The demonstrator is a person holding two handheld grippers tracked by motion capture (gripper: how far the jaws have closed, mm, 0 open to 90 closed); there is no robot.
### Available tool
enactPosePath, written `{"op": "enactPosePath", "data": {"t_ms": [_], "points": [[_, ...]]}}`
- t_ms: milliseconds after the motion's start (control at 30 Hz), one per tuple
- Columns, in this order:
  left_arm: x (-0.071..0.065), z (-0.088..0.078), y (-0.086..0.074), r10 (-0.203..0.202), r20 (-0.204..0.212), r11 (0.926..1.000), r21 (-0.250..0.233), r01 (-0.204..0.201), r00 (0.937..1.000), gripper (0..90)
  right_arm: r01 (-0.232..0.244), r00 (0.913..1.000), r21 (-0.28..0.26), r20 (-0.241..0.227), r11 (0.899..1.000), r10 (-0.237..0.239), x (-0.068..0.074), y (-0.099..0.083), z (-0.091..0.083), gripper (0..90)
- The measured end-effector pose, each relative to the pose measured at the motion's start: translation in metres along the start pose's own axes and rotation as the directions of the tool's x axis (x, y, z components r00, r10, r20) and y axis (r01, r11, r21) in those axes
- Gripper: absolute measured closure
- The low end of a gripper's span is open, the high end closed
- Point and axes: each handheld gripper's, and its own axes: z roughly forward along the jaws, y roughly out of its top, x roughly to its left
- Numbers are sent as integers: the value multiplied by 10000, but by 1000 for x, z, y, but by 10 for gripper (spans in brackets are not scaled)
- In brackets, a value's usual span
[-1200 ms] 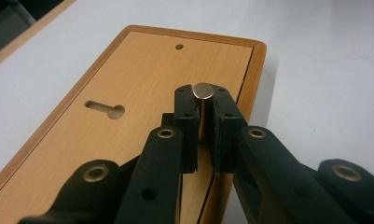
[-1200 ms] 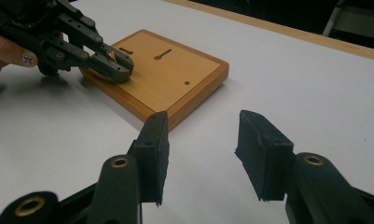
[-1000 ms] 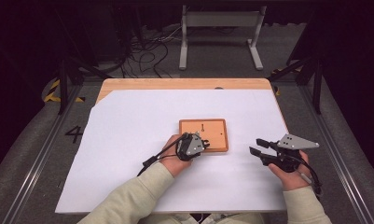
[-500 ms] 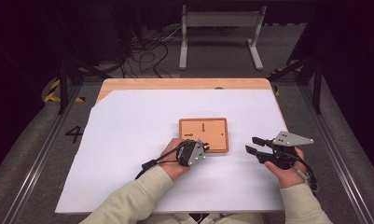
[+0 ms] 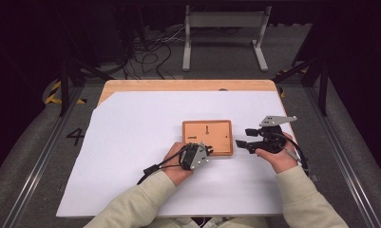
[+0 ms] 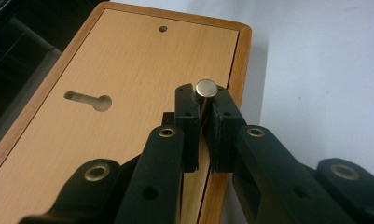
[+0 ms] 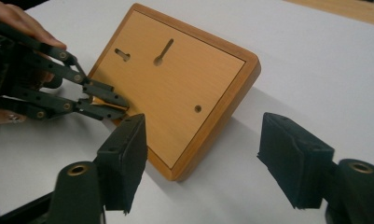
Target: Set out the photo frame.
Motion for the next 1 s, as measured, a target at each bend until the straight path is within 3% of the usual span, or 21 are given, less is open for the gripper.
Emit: {"op": "enactPosePath", "data": {"t_ms": [100,233,433,1000], "points": [[0,0,0,11,-15,10000,26,-11,10000,839,-412,9979,666,-469,9969,444,-9,8,15,259],[-1,0,0,13,-33,10000,22,-13,10000,839,-762,9947,1167,-598,9902,836,-20,14,31,247],[-1,0,0,-21,-28,10000,6,21,10000,839,-1048,9895,1336,-850,9855,1168,-30,22,45,243],[0,0,0,-100,-15,9999,-13,100,9999,838,-1306,9825,1253,-1165,9835,1453,-33,20,76,243]]}}
